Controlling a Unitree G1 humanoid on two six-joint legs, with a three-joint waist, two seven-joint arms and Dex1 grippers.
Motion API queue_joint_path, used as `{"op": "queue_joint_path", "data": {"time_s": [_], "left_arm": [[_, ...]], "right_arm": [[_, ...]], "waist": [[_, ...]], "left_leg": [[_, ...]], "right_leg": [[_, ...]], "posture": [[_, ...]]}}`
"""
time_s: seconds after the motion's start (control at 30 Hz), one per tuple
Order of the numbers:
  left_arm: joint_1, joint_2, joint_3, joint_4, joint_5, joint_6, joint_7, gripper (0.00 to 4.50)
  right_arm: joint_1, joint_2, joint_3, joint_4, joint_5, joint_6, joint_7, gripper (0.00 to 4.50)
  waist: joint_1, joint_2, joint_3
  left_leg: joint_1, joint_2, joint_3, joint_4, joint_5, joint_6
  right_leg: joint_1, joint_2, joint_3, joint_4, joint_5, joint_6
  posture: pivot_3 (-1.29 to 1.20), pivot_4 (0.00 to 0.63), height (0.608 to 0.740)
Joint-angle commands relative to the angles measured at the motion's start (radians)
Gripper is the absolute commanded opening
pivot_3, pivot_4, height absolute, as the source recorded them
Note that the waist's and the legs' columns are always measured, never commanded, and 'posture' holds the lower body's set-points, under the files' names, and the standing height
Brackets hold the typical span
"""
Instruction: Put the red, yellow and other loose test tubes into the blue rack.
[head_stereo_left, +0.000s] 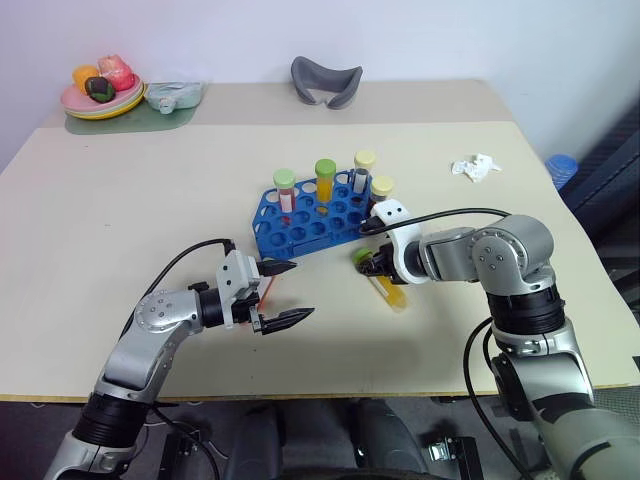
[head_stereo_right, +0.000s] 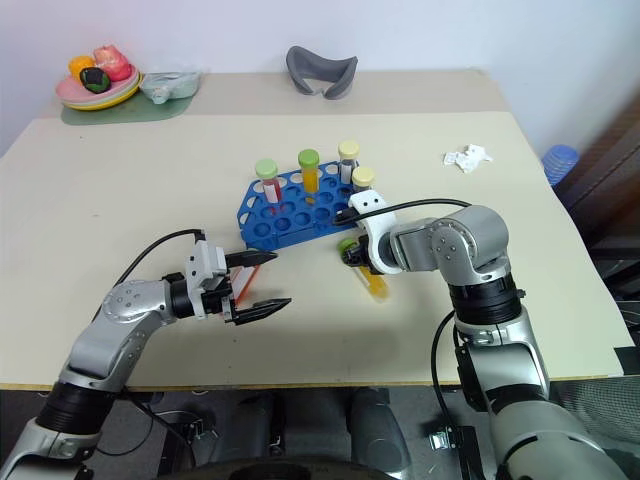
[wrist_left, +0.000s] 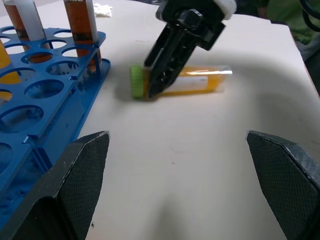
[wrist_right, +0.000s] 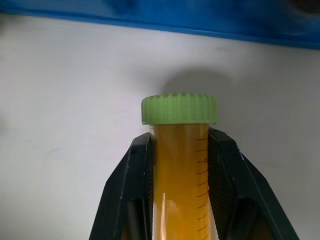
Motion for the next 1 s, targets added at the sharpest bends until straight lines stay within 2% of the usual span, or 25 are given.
{"op": "queue_joint_path", "data": {"time_s": [0.03, 0.23, 0.33, 0.4, 0.57, 0.77, 1.0], "left_arm": [[0.008, -0.003, 0.023, 0.009, -0.013, -0.01, 0.0, 4.5], [0.017, 0.004, 0.033, 0.024, -0.016, -0.017, -0.008, 4.5], [0.011, 0.006, 0.038, 0.027, -0.019, -0.012, -0.009, 4.5], [0.011, 0.008, 0.042, 0.026, -0.021, -0.009, -0.01, 4.5], [0.01, 0.012, 0.056, 0.018, -0.032, 0.007, -0.007, 4.5], [0.012, 0.017, 0.088, 0.001, -0.053, 0.033, 0.009, 4.5], [0.045, 0.023, 0.128, -0.032, -0.074, 0.052, 0.03, 4.5]], "right_arm": [[-0.013, 0.001, -0.044, -0.092, 0.004, 0.007, 0.009, 0.89], [0.002, 0.087, -0.181, -0.153, 0.022, -0.051, 0.047, 0.89], [0.037, 0.17, -0.283, -0.204, 0.083, -0.249, 0.139, 0.89], [0.067, 0.205, -0.307, -0.233, 0.08, -0.392, 0.198, 0.89], [0.112, 0.253, -0.283, -0.197, -0.026, -0.699, 0.245, 0.89], [0.163, 0.36, -0.224, -0.014, -0.227, -1.232, 0.357, 0.89], [0.191, 0.439, -0.189, 0.241, -0.308, -1.62, 0.51, 0.89]], "waist": [[0.0, 0.0, 0.0], [-0.001, 0.0, 0.0], [0.001, 0.0, 0.0], [0.0, 0.0, 0.0], [0.0, 0.0, 0.0], [-0.002, 0.0, 0.0], [-0.001, 0.0, 0.0]], "left_leg": [[0.0, 0.0, 0.0, 0.0, 0.0, 0.0], [0.0, 0.0, 0.0, 0.0, 0.0, 0.0], [0.0, 0.0, 0.0, -0.001, 0.0, 0.0], [0.0, 0.0, 0.0, -0.001, 0.0, 0.0], [0.0, 0.0, 0.0, 0.0, 0.0, 0.0], [0.0, 0.0, 0.0, -0.001, 0.0, 0.0], [0.0, 0.0, 0.0, -0.001, 0.0, 0.0]], "right_leg": [[0.0, 0.0, 0.0, 0.0, 0.0, 0.0], [-0.001, 0.0, 0.0, 0.0, 0.0, 0.0], [-0.001, 0.0, 0.0, 0.0, 0.0, 0.0], [-0.001, 0.0, 0.0, 0.0, 0.0, 0.0], [0.0, 0.0, -0.001, -0.001, 0.0, 0.0], [-0.001, 0.0, -0.001, 0.0, 0.0, 0.0], [-0.001, 0.0, -0.001, 0.001, 0.0, 0.0]], "posture": [[0.0, 0.15, 0.74], [0.0, 0.15, 0.74], [0.0, 0.15, 0.74], [0.0, 0.15, 0.74], [0.0, 0.15, 0.74], [0.0, 0.15, 0.74], [0.0, 0.15, 0.74]]}}
